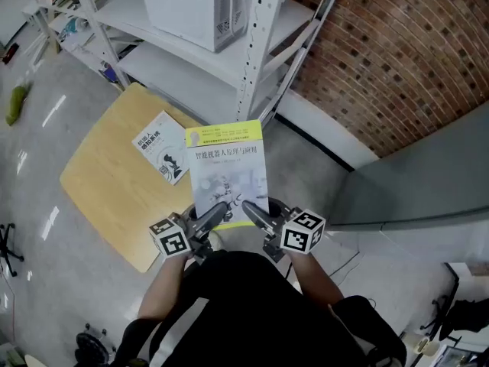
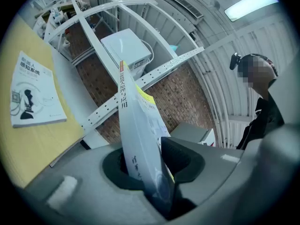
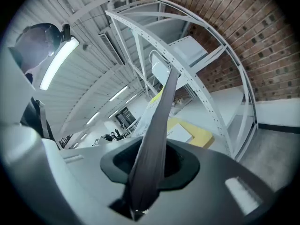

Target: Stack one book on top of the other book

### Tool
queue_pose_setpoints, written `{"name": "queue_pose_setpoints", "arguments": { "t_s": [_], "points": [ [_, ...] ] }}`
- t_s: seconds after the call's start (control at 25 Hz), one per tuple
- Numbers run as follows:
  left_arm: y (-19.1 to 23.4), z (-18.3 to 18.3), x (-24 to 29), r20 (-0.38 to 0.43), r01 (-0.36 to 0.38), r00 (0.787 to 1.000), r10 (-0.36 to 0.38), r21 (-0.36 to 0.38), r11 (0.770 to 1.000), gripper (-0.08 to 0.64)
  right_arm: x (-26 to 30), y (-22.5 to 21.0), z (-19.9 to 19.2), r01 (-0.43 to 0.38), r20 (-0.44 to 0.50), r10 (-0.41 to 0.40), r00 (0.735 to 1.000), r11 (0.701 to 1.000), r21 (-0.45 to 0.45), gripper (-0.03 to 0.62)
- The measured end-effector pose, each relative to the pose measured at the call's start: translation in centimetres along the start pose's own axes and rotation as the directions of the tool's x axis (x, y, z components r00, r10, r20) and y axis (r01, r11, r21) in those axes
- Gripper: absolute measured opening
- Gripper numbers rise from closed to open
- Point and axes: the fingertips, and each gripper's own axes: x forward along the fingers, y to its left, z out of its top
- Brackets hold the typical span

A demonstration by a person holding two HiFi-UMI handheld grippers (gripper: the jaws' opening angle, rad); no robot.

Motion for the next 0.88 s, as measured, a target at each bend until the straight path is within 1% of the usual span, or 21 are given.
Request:
{"name": "queue_pose_setpoints", "arguments": {
  "t_s": [0.12,0.2,0.32,0.52,0.6,0.76,0.88],
  "points": [
    [1.7,2.4,-1.8,0.031,-0.043,0.999,0.043,0.009,0.999,0.124,3.6,0.5,0.4,-0.042,-0.047,0.04,0.998,0.999,-0.029,0.109],
    [2.9,3.7,-3.5,0.074,-0.086,0.994,0.085,0.016,0.996,0.124,6.2,1.0,0.4,-0.09,-0.087,0.086,0.992,0.995,-0.036,0.11],
    [4.5,5.1,-6.3,0.157,-0.144,0.978,0.14,0.015,0.989,0.126,9.7,1.9,0.0,-0.162,-0.15,0.156,0.976,0.986,-0.029,0.11],
    [5.9,6.4,-9.7,0.24,-0.229,0.945,0.223,-0.004,0.973,0.126,13.6,3.4,-0.9,-0.246,-0.248,0.222,0.943,0.967,-0.066,0.114],
    [6.4,6.6,-10.7,0.288,-0.258,0.924,0.251,-0.014,0.966,0.126,14.8,3.6,-1.0,-0.289,-0.287,0.259,0.922,0.955,-0.067,0.114],
    [7.8,8.0,-11.6,0.375,-0.329,0.868,0.327,-0.06,0.942,0.126,17.5,3.3,-0.5,-0.36,-0.354,0.321,0.878,0.932,-0.047,0.112],
    [8.6,9.2,-11.0,0.421,-0.365,0.831,0.362,-0.077,0.928,0.126,19.0,2.6,0.8,-0.406,-0.401,0.355,0.845,0.913,-0.048,0.112]
  ]
}}
